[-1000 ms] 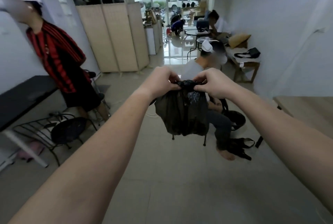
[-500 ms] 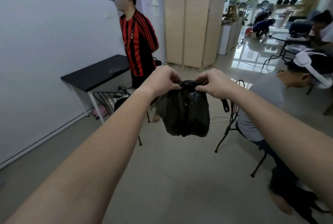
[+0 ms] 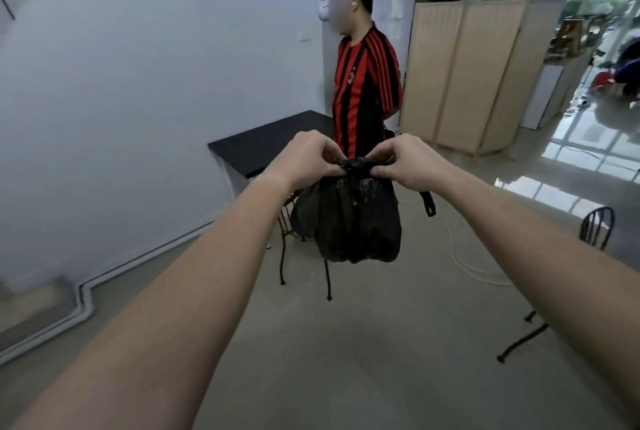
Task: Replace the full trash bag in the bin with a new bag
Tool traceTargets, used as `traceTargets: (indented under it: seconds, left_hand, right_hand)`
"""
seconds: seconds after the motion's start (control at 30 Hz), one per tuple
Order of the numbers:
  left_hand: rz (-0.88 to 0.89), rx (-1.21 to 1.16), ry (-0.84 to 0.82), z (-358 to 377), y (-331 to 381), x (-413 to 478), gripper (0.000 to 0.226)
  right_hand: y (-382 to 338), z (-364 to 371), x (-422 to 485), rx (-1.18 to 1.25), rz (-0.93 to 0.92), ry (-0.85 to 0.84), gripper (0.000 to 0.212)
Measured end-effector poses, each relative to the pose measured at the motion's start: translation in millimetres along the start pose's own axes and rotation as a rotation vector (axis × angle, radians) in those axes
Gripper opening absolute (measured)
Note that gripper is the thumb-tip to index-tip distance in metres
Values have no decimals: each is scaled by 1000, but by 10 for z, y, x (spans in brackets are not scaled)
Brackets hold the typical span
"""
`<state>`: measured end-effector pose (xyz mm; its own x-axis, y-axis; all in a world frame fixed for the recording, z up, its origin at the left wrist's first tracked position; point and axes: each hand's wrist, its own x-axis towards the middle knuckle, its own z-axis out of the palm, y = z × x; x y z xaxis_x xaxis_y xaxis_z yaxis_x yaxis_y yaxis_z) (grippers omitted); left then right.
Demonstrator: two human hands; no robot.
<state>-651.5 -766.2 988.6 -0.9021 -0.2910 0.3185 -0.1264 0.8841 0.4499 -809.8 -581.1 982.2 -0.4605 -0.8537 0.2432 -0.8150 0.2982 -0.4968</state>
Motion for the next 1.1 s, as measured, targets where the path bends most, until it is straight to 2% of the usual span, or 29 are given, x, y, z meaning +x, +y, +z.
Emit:
traceTargets:
  seconds: [0.2, 0.6, 0.9, 1.1]
  left_hand:
    - [-118, 56, 35, -369, -944, 94, 12]
    - [-395, 123, 82, -899, -2468, 232, 12]
    - [-580, 144, 234, -1291, -3438, 579, 12]
    - [-667, 173, 315, -1435, -4025, 657, 14]
  right_hand:
    - [-281, 633, 933, 72, -90, -38, 16]
    - [-718, 1748, 2774, 149, -292, -216, 18]
    - [-1102, 2246, 4134, 184, -444, -316, 14]
    - [-1364, 2648, 4789, 254, -509, -391, 29]
